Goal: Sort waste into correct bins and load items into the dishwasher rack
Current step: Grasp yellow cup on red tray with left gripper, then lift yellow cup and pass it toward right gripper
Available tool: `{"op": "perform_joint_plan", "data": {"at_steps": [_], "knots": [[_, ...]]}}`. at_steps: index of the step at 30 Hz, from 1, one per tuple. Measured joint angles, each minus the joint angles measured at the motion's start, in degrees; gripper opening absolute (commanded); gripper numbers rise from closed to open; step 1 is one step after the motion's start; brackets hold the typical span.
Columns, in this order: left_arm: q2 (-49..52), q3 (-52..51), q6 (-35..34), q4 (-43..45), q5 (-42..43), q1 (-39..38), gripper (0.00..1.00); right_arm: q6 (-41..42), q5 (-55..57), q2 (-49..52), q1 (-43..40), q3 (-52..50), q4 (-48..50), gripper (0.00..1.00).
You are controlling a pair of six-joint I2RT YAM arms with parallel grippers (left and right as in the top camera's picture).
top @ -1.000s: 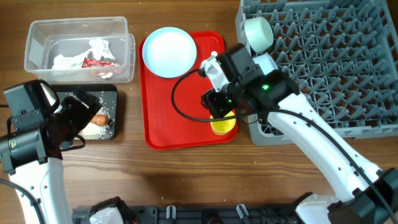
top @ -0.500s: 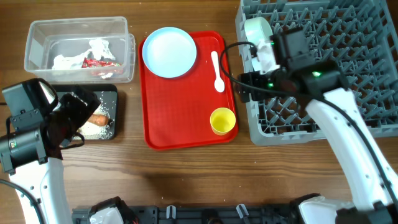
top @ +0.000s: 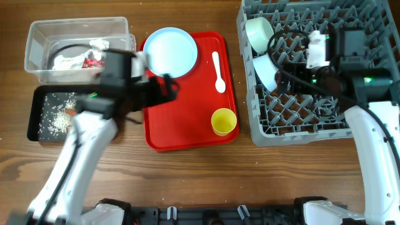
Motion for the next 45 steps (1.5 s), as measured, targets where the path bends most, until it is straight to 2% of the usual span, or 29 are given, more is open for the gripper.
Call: {"op": "perform_joint_plan", "data": {"at_steps": [2, 6, 14, 17, 19, 21, 22, 29, 39, 44, 45], "knots": [[7.7, 1.2, 1.5, 0.9, -0.9, -7.3, 0.97, 0.2, 0.2, 0.0, -1.1, 0.0, -0.1, 0.99], [16.4, 2.1, 2.8, 2.3, -3.1, -15.0, 0.98, 0.4, 0.2, 0.0, -1.2, 0.0, -0.2, 0.99], [17.7, 2.3, 3.1, 3.7, -4.8, -17.7, 0.97, 0.6, 0.2, 1.6, -1.2, 0.0, -1.0, 0.99], [18.1, 2.3, 3.3, 3.7, -5.9, -17.7, 0.92, 0.6, 0.2, 1.7, -1.2, 0.0, -1.0, 1.00], [19.5, 2.4, 3.5, 3.8, -6.1, -17.9, 0.81, 0.6, 0.2, 1.7, -1.2, 0.0, -1.2, 0.99], [21.4, 2.4, 3.7, 3.7, -6.3, -18.5, 0.62, 0.6, 0.2, 1.7, -1.2, 0.0, -1.2, 1.00], [21.7, 2.4, 3.6, 3.8, -6.3, -18.7, 0.56, 0.6, 0.2, 1.7, -1.2, 0.0, -1.2, 1.00], [21.7, 2.4, 3.9, 5.6, -6.3, -18.8, 0.53, 0.6, 0.2, 1.7, -1.2, 0.0, -1.8, 1.00], [21.7, 2.4, 3.9, 6.3, -6.4, -18.8, 0.40, 0.6, 0.2, 1.7, -1.2, 0.0, -2.3, 1.00], [21.7, 2.4, 3.0, 6.7, -6.5, -18.8, 0.17, 0.6, 0.2, 1.7, -1.2, 0.0, -2.3, 0.99], [21.7, 2.4, 2.8, 6.7, -6.6, -18.8, 0.17, 0.6, 0.2, 1.7, -1.2, 0.0, -2.3, 1.00]]}}
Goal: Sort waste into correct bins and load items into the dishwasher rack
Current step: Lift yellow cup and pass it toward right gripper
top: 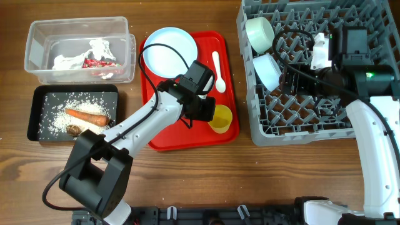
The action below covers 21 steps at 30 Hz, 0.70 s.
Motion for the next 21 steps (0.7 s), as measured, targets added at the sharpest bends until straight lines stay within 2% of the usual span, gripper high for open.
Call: {"op": "perform_joint_plan", "data": {"at_steps": [1, 3, 9, 13, 17, 21], "knots": [[0.0, 0.0, -0.1, 0.0, 0.0, 0.0, 0.17, 0.0, 0.0, 0.0, 0.0, 0.0, 0.0, 1.00], [0.0, 0.0, -0.1, 0.0, -0.2, 0.0, 0.04, 0.0, 0.0, 0.0, 0.0, 0.0, 0.0, 1.00], [2.4, 0.5, -0.3, 0.1, 0.7, 0.0, 0.04, 0.0, 0.0, 0.0, 0.0, 0.0, 0.0, 0.99], [1.9, 0.6, -0.3, -2.8, 2.6, 1.0, 0.04, 0.0, -0.5, 0.0, 0.0, 0.0, 0.4, 1.00], [-3.2, 0.6, -0.2, -5.6, 11.4, 8.1, 0.04, -0.1, -6.3, 0.0, 0.0, 0.0, 3.5, 0.99], [-10.1, 0.6, 1.4, -4.3, 29.9, 19.0, 0.04, -2.6, -21.6, 0.0, 0.0, 0.0, 9.1, 0.99]]}}
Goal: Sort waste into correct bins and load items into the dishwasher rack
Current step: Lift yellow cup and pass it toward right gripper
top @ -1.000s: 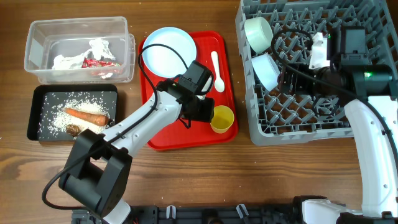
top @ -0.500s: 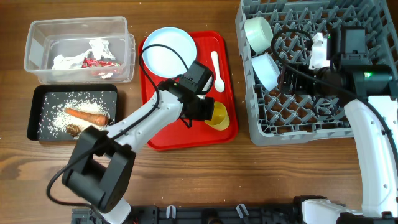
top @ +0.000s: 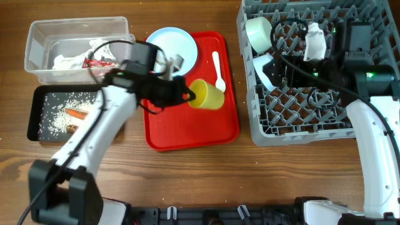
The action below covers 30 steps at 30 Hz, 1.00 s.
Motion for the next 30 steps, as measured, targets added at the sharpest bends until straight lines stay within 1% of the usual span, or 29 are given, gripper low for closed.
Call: {"op": "perform_joint_plan", "data": {"at_steps": [3, 5, 6, 7, 8, 11, 14, 18, 22, 25, 28, 29, 30], "knots": [[-0.7, 0.0, 0.4, 4.4, 15.3, 5.9, 0.04, -1.9, -12.9, 0.0, 0.1, 0.0, 5.9, 0.99], [-0.7, 0.0, 0.5, 8.5, 25.2, 7.5, 0.04, -2.7, -19.3, 0.0, 1.2, 0.0, 9.1, 0.99], [-0.7, 0.0, 0.7, 9.9, 27.9, 7.6, 0.04, -2.7, -19.8, 0.0, 1.4, 0.0, 9.2, 0.99], [-0.7, 0.0, 0.7, 12.4, 33.2, 7.6, 0.04, -3.1, -23.9, 0.0, 4.2, 0.0, 11.9, 0.99], [-0.7, 0.0, 0.8, 13.9, 36.6, 7.6, 0.04, -3.5, -25.3, 0.0, 5.7, 0.0, 13.0, 0.98], [-0.7, 0.0, 0.7, 17.5, 42.5, 7.6, 0.04, -5.1, -29.6, 0.8, 10.8, 0.0, 16.5, 0.98], [-0.7, 0.0, 0.8, 17.8, 45.0, 7.6, 0.04, -5.8, -31.3, 2.1, 14.0, 0.0, 18.8, 0.95], [-0.7, 0.0, 0.8, 17.8, 45.6, 7.7, 0.04, -5.9, -33.2, 4.1, 15.4, 0.0, 19.1, 0.86], [-0.7, 0.0, 0.8, 18.9, 45.4, 7.8, 0.04, -6.2, -35.1, 4.5, 15.4, 0.0, 16.9, 0.81], [-0.7, 0.0, 0.8, 19.6, 45.4, 7.8, 0.04, -7.9, -35.5, 4.5, 15.4, 0.0, 13.6, 0.81], [-0.7, 0.0, 0.8, 20.5, 45.4, 7.8, 0.04, -9.6, -35.6, 4.5, 15.4, 0.0, 12.6, 0.80], [-0.7, 0.0, 0.8, 20.5, 45.4, 7.8, 0.04, -9.7, -35.7, 4.5, 15.3, 0.0, 12.6, 0.78], [-0.7, 0.0, 0.8, 20.6, 45.4, 7.8, 0.04, -9.9, -35.7, 4.5, 15.3, 0.0, 12.6, 0.73]]}}
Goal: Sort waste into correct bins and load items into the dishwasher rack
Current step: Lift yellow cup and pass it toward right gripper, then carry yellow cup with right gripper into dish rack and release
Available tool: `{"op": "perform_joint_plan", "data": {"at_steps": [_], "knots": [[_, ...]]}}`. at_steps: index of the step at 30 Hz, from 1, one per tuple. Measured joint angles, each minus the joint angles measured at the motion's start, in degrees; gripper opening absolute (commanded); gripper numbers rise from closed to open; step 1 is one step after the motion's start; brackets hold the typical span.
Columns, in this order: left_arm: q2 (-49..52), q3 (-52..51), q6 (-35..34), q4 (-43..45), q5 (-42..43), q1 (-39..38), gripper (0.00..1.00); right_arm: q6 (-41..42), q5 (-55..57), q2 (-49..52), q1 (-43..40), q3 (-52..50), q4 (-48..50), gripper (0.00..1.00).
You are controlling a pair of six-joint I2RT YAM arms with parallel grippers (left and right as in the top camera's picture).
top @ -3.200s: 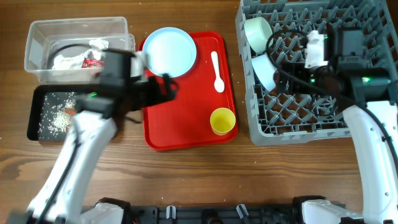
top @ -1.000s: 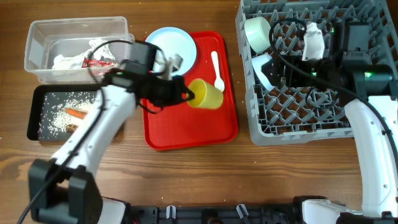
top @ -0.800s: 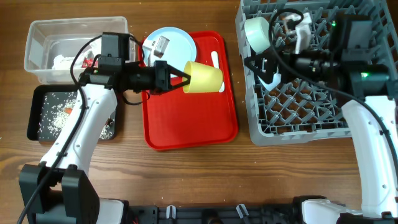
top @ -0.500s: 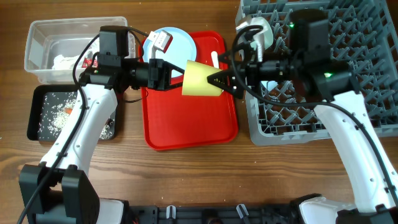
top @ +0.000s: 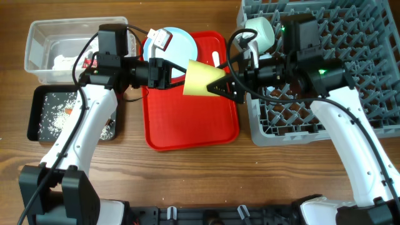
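A yellow cup (top: 199,78) hangs on its side above the red tray (top: 187,125), between my two grippers. My left gripper (top: 182,76) is shut on its left end. From the right, my right gripper (top: 219,86) has its dark fingers at the cup's other end; whether they grip it does not show. A light blue plate (top: 181,45) and a white spoon (top: 216,59) lie at the back of the tray, partly covered by the arms. The grey dishwasher rack (top: 350,75) on the right holds a white bowl (top: 261,30).
A clear bin (top: 44,44) with wrappers and paper stands at the back left. In front of it, a black tray (top: 50,106) holds rice, half hidden under my left arm. My right arm lies across the rack's left side.
My right gripper was deep over the rack and is now out over the tray's right side, at the cup. The cup, still in my left gripper, sits slightly higher and further back.
The yellow cup stood upright at the tray's front right, with my left gripper at the tray's left edge. My left gripper was then at the cup, and afterwards held it tilted over the tray's middle. Now both grippers meet at the cup.
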Motion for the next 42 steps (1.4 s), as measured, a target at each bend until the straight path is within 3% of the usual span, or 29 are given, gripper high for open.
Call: {"op": "perform_joint_plan", "data": {"at_steps": [2, 4, 9, 16, 19, 23, 31, 37, 42], "knots": [[0.0, 0.0, 0.0, 0.0, -0.1, 0.1, 0.04, -0.5, -0.4, 0.0, 0.0, 0.0, 0.0, 0.64], [0.0, 0.0, 0.0, 0.0, -0.2, 0.3, 0.22, -0.6, -0.9, 0.0, 0.0, 0.0, 0.0, 0.55], [0.0, 0.0, 0.0, 0.5, 0.7, 0.4, 0.46, -0.8, -0.1, 0.1, -0.5, 0.0, -0.2, 0.51], [0.0, 0.0, -0.2, 0.7, 0.2, 0.4, 0.55, 1.2, 0.7, 0.2, -3.9, 0.0, -0.7, 0.51], [0.0, 0.0, -0.2, 0.6, -3.3, 0.9, 0.64, 6.3, 8.8, -0.8, -8.4, 0.2, -5.8, 0.51], [-0.1, 0.0, -0.2, -3.1, -14.1, 0.7, 0.69, 10.4, 23.1, -3.7, -14.4, 2.8, -18.9, 0.52], [-0.1, 0.2, 0.0, -20.7, -49.7, 0.0, 0.73, 16.1, 49.8, -6.5, -20.4, 9.4, -37.8, 0.52], [-0.1, 0.2, 0.0, -23.2, -60.9, -2.9, 0.73, 20.2, 61.5, -4.0, -21.2, 9.7, -43.8, 0.51], [-0.1, 0.2, 0.0, -23.6, -64.8, -5.0, 0.76, 20.4, 63.3, 3.1, -21.2, 9.7, -46.8, 0.51]]}}
